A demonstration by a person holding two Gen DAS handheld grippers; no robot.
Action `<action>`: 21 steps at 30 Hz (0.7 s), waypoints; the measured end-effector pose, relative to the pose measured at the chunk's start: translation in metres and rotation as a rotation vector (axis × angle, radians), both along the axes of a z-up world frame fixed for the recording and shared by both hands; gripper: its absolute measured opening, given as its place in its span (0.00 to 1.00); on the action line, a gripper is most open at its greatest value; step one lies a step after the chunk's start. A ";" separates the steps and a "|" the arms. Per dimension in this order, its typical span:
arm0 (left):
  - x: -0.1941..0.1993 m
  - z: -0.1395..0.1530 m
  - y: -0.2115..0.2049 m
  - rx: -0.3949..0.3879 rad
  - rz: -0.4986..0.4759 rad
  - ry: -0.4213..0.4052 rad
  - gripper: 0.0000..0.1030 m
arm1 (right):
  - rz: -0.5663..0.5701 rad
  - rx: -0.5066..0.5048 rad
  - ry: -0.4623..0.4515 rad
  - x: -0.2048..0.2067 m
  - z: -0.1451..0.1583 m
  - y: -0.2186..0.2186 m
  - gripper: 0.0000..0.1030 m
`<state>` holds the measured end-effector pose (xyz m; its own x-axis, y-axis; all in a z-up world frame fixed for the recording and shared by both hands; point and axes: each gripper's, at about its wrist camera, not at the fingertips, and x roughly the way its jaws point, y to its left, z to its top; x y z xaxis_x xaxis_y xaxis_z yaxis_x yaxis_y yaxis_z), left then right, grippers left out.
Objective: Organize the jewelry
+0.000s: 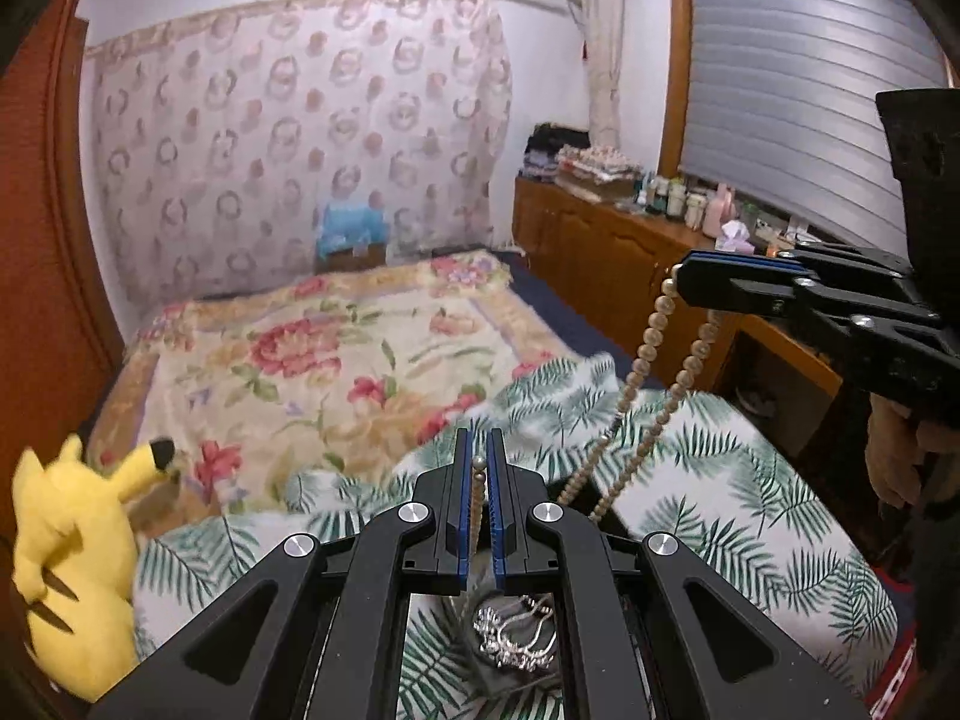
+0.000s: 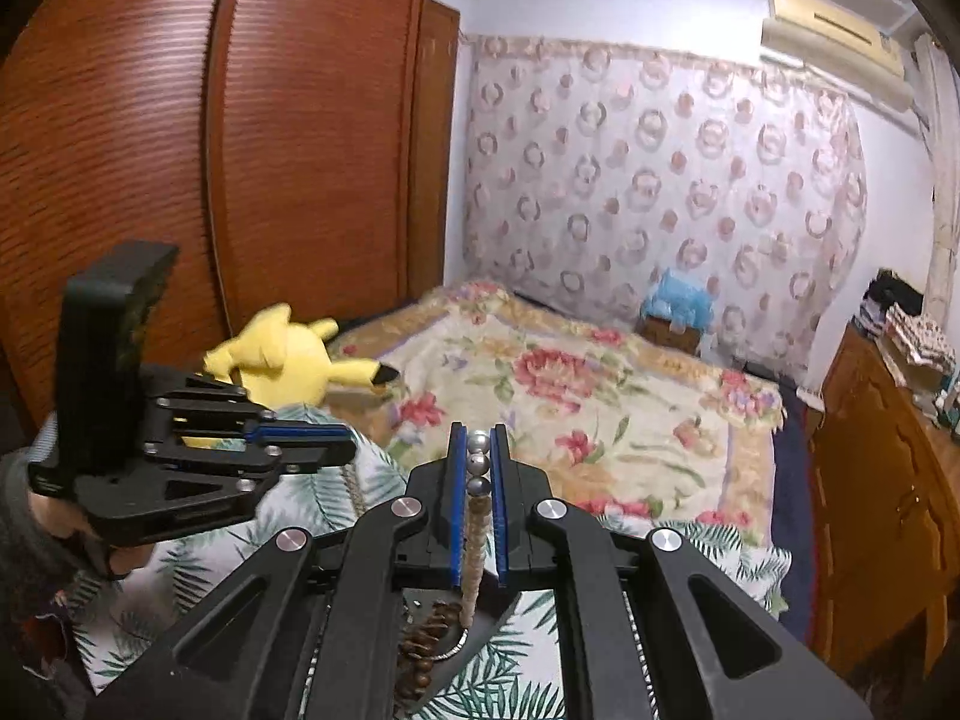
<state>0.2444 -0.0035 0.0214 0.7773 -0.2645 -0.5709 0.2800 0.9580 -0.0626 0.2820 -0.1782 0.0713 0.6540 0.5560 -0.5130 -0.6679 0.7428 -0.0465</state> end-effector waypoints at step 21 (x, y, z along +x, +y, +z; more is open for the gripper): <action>-0.020 -0.068 0.013 -0.015 0.088 0.155 0.04 | 0.024 -0.062 0.205 0.024 -0.116 0.035 0.08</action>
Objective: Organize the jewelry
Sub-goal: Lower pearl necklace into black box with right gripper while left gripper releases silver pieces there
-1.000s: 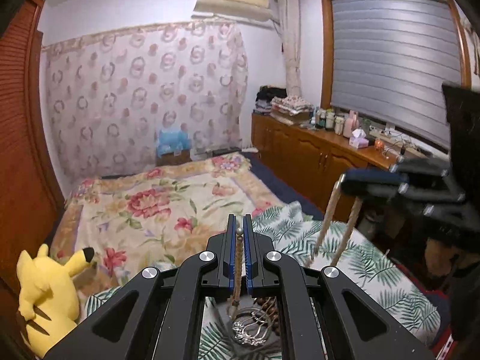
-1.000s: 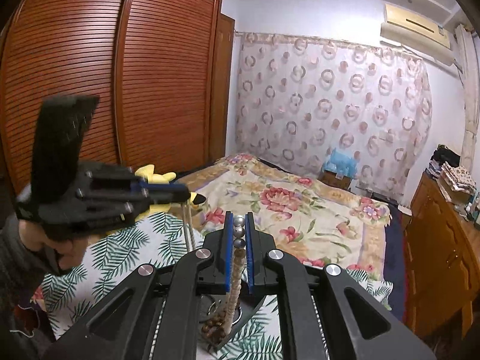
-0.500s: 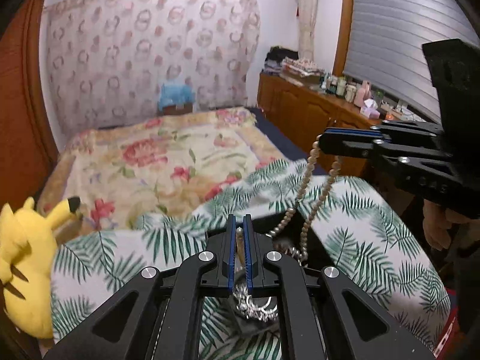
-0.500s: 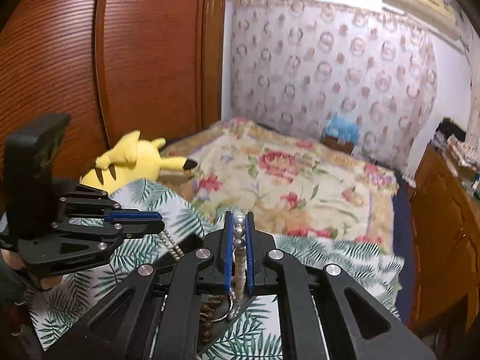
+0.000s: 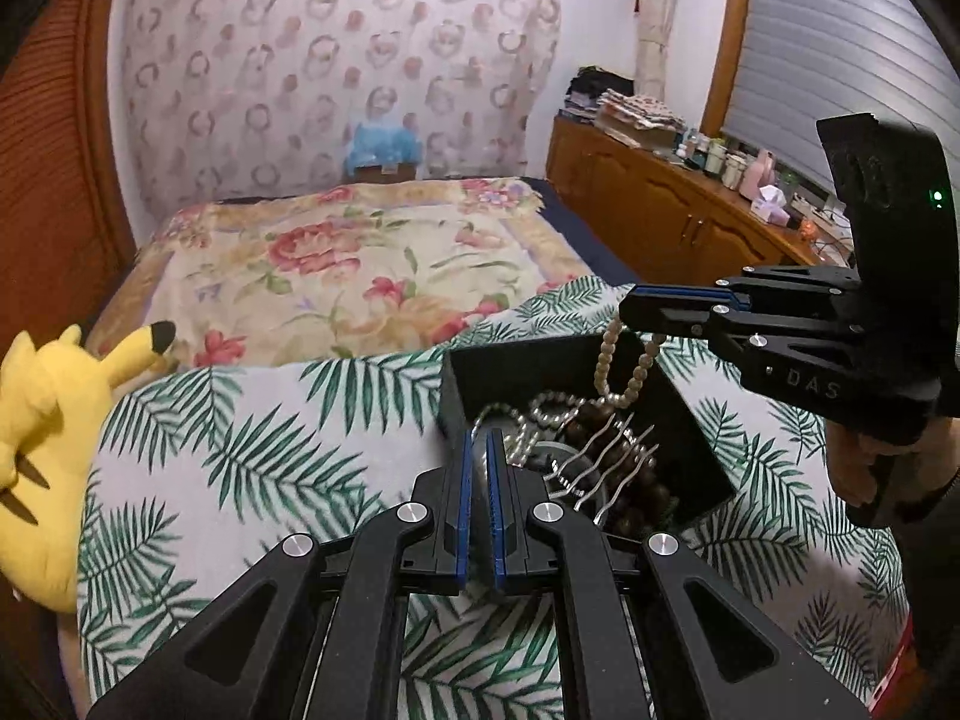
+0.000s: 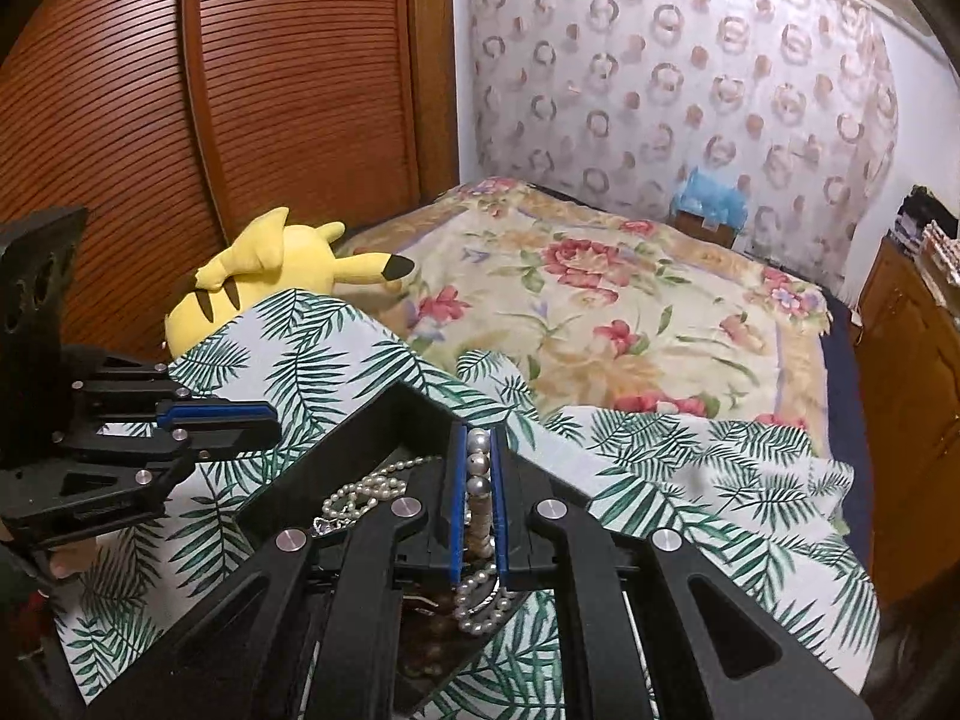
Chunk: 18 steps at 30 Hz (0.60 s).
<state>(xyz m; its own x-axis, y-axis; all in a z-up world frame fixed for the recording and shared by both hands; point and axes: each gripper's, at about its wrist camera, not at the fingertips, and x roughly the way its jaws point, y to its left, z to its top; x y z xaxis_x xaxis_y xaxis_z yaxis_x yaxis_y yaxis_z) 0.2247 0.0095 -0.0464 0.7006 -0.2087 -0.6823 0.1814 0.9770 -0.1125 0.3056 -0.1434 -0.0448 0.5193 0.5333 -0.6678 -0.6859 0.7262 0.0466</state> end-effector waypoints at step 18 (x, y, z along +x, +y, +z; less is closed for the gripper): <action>-0.049 -0.009 0.024 0.027 0.069 0.020 0.68 | -0.046 0.023 -0.033 -0.005 0.018 -0.014 0.08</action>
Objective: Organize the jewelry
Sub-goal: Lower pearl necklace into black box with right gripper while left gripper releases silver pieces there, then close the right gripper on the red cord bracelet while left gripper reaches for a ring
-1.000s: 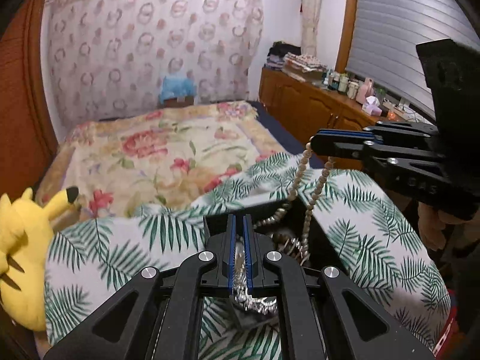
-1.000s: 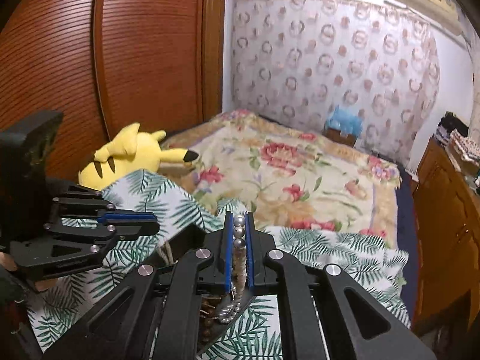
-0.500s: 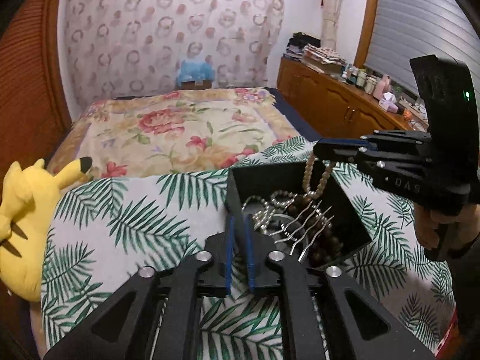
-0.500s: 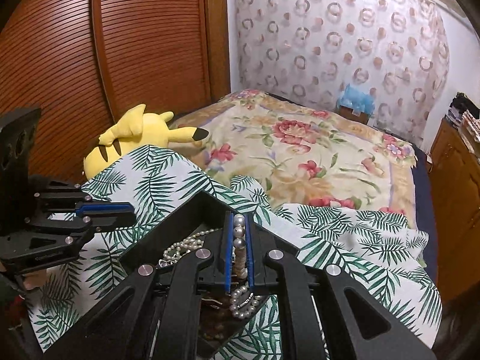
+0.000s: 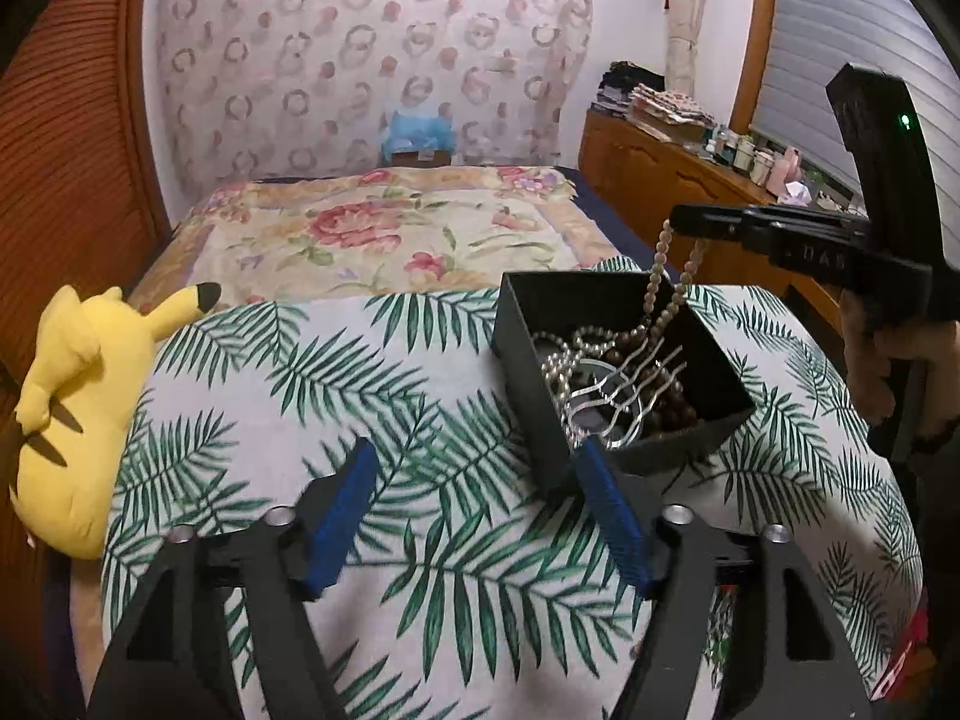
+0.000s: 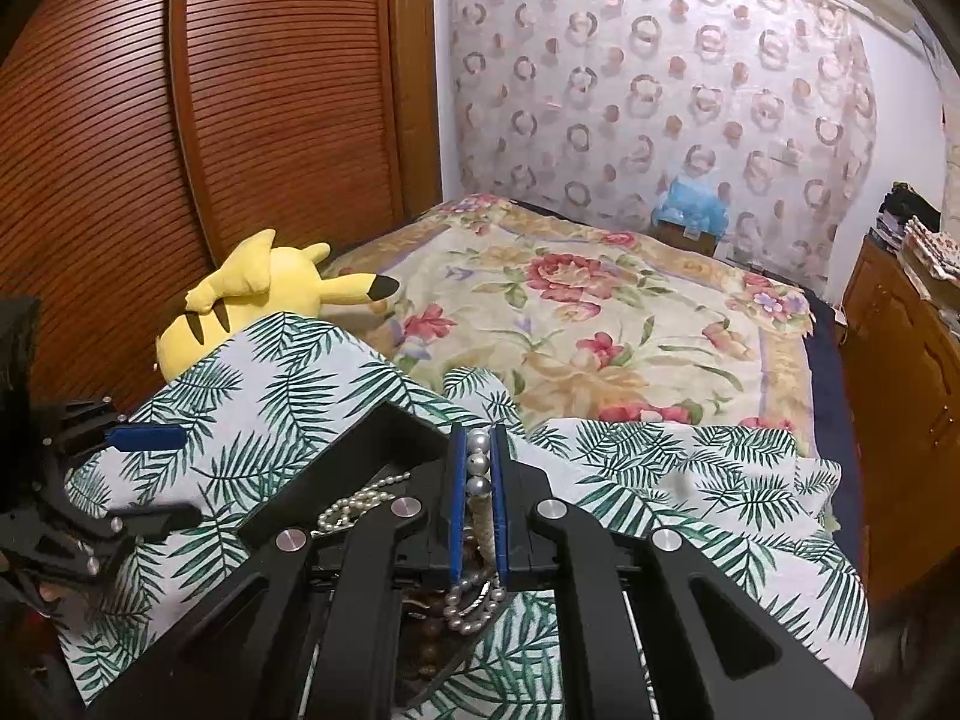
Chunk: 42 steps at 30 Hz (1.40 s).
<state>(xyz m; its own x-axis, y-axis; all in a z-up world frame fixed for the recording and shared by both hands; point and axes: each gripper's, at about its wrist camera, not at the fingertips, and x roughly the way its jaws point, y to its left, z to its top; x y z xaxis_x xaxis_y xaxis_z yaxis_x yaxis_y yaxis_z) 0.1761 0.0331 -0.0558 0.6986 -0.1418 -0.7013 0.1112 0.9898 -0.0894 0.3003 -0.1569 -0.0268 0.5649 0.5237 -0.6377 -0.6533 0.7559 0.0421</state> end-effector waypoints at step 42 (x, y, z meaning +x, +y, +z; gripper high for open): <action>-0.112 -0.038 -0.024 0.007 -0.052 0.002 0.86 | -0.066 -0.153 0.137 -0.174 -0.108 -0.051 0.17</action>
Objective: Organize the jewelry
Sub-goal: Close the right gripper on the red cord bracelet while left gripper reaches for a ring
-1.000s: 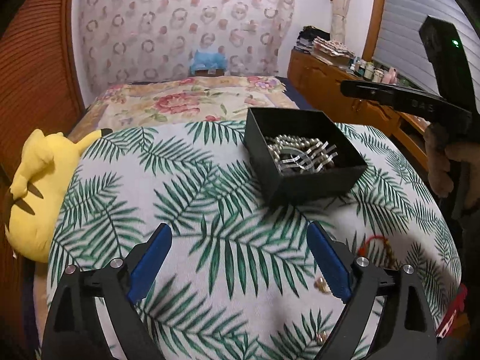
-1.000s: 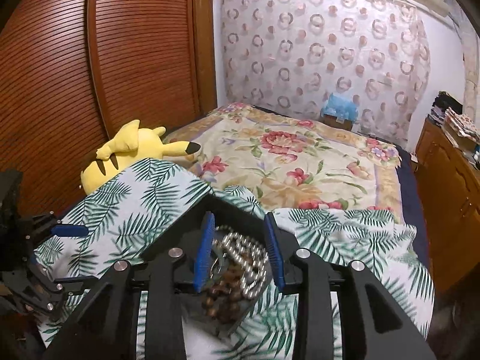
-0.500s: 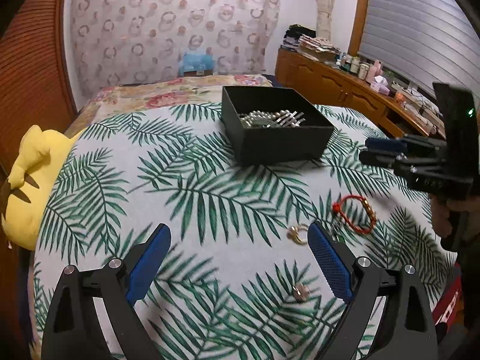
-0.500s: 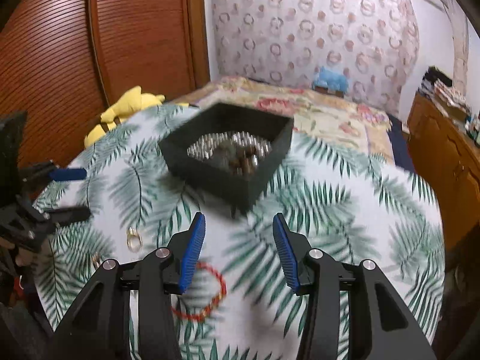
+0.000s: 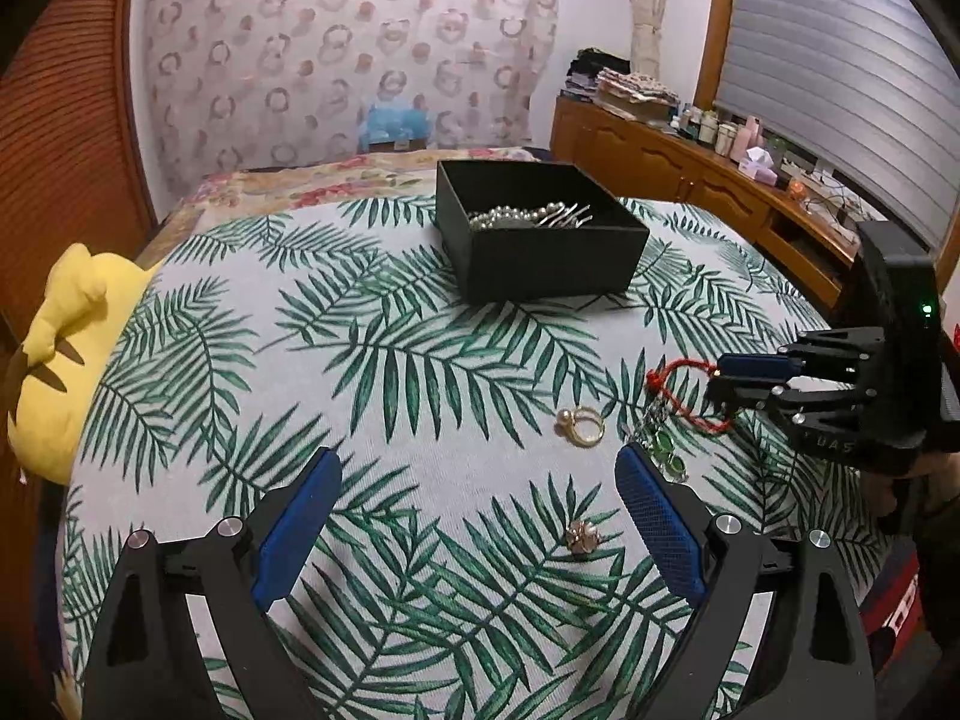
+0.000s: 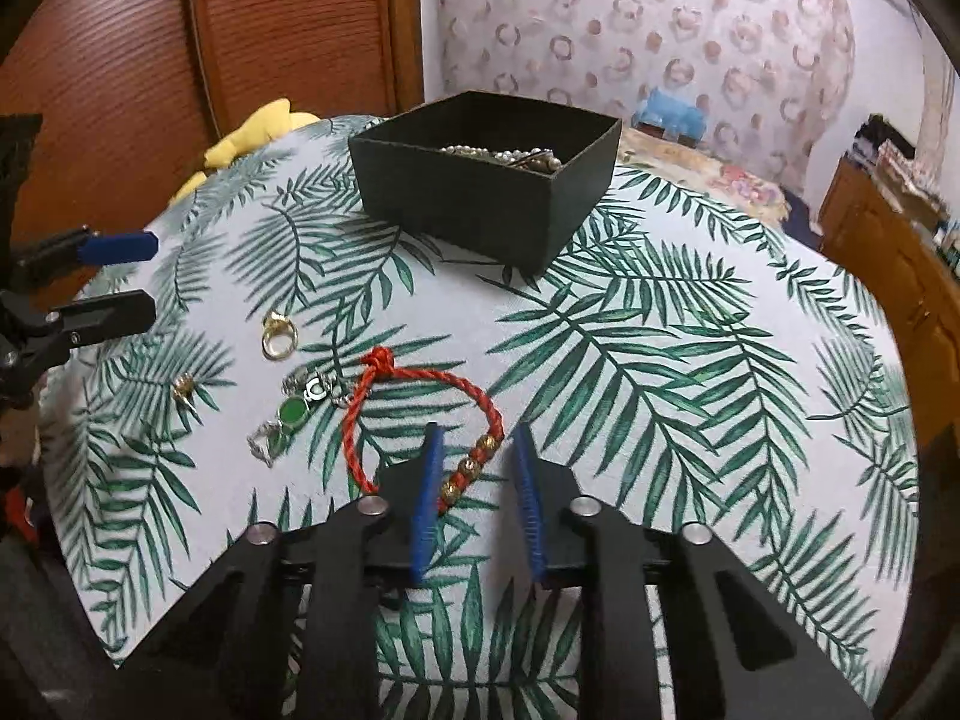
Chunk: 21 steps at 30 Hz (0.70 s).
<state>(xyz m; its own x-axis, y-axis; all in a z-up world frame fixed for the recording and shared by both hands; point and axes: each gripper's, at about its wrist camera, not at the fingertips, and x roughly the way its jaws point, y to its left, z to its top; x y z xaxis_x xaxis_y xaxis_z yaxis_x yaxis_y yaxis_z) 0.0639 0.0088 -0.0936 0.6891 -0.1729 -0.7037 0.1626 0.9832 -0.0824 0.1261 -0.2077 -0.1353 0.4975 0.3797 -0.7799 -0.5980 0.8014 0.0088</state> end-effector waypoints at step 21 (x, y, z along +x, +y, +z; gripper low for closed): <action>0.044 -0.020 -0.042 0.014 -0.132 0.085 0.29 | -0.018 0.018 -0.020 -0.003 -0.001 -0.009 0.08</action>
<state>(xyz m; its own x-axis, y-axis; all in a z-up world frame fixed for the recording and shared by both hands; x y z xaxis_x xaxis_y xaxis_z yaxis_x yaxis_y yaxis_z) 0.1079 -0.0334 -0.1131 0.5987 -0.2480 -0.7616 0.2833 0.9550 -0.0883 0.1234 -0.2165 -0.1368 0.5199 0.3844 -0.7629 -0.5841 0.8116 0.0110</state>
